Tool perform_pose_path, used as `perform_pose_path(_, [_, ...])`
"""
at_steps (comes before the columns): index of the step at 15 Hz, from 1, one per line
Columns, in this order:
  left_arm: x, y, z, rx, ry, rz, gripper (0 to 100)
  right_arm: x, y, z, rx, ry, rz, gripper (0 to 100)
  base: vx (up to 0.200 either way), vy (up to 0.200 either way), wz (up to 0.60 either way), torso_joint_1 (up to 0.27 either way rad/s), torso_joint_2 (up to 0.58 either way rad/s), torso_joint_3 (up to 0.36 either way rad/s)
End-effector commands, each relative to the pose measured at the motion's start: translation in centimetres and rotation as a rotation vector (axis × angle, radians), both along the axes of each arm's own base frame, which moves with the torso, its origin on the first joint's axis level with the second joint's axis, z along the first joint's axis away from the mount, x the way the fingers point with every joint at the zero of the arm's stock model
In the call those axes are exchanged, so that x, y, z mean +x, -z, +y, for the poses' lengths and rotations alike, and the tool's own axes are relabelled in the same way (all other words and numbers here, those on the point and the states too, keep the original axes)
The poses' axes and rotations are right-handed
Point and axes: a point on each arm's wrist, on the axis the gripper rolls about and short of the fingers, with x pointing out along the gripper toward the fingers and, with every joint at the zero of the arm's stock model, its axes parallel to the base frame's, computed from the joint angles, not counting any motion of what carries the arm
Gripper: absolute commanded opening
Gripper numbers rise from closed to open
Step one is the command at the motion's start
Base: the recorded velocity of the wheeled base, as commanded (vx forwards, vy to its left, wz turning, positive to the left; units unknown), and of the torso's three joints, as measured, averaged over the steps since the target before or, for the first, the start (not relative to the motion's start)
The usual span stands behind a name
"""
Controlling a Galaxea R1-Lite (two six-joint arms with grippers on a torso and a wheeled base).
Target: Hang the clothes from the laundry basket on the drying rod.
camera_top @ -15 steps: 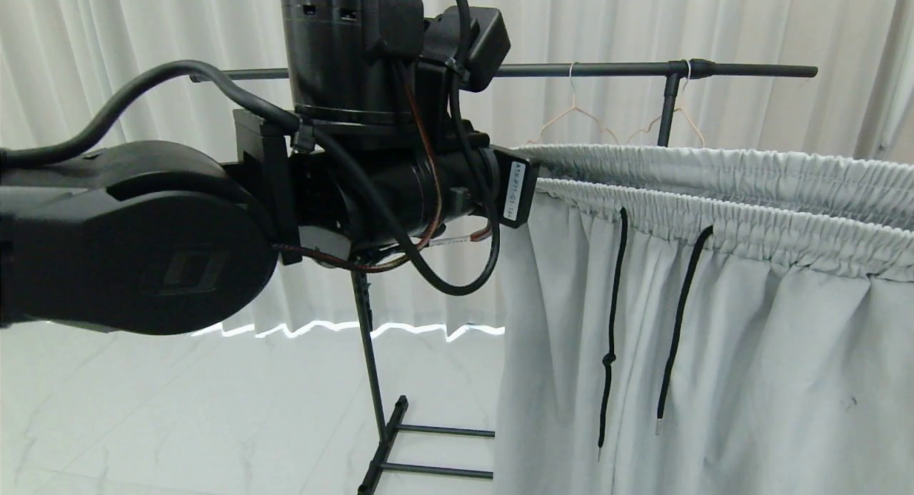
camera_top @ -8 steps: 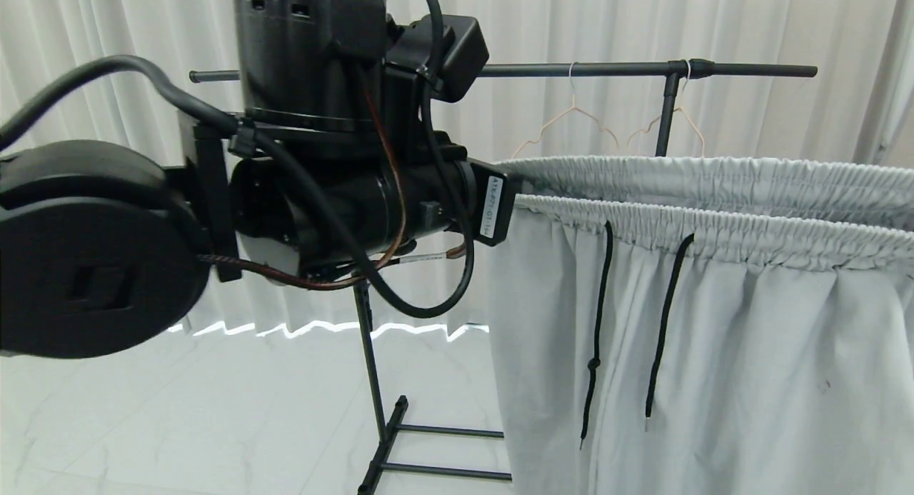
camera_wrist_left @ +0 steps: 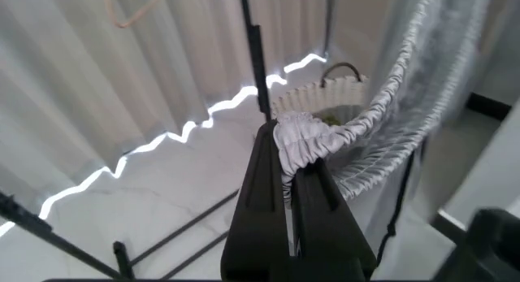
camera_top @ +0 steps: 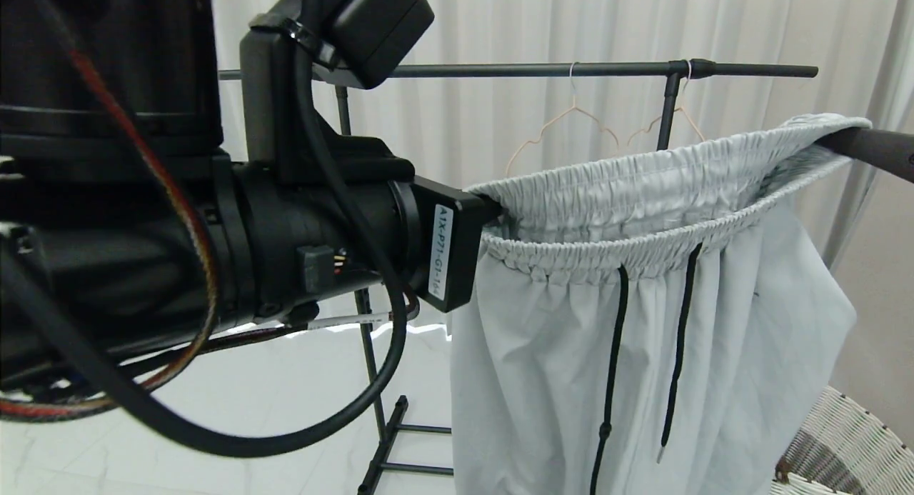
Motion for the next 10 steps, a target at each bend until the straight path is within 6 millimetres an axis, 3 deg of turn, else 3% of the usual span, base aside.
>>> perform_pose_path(1, [-1.3,-0.3,0.0,-0.007,0.042,-0.004,0,1.8,0.6,0.5,-0.011,0.000,0.038,0,0.000,0.000,0.00,0.000,0.00,0.000])
perform_pose_path(3, [-2.4,0.1,-0.4,0.003,0.082,0.002,0,2.0,0.9,0.6,-0.004,-0.001,0.055,0,0.000,0.000,0.00,0.000,0.00,0.000])
perform_pose_path(7, [-2.4,0.2,-0.6,0.008,0.091,0.005,0,1.9,0.8,0.5,-0.001,0.005,0.051,0,0.000,0.000,0.00,0.000,0.00,0.000])
perform_pose_path(10, [0.4,-1.7,-0.8,-0.033,0.002,-0.037,0,0.9,-0.9,-0.4,0.018,0.033,-0.014,0,0.000,0.000,0.00,0.000,0.00,0.000])
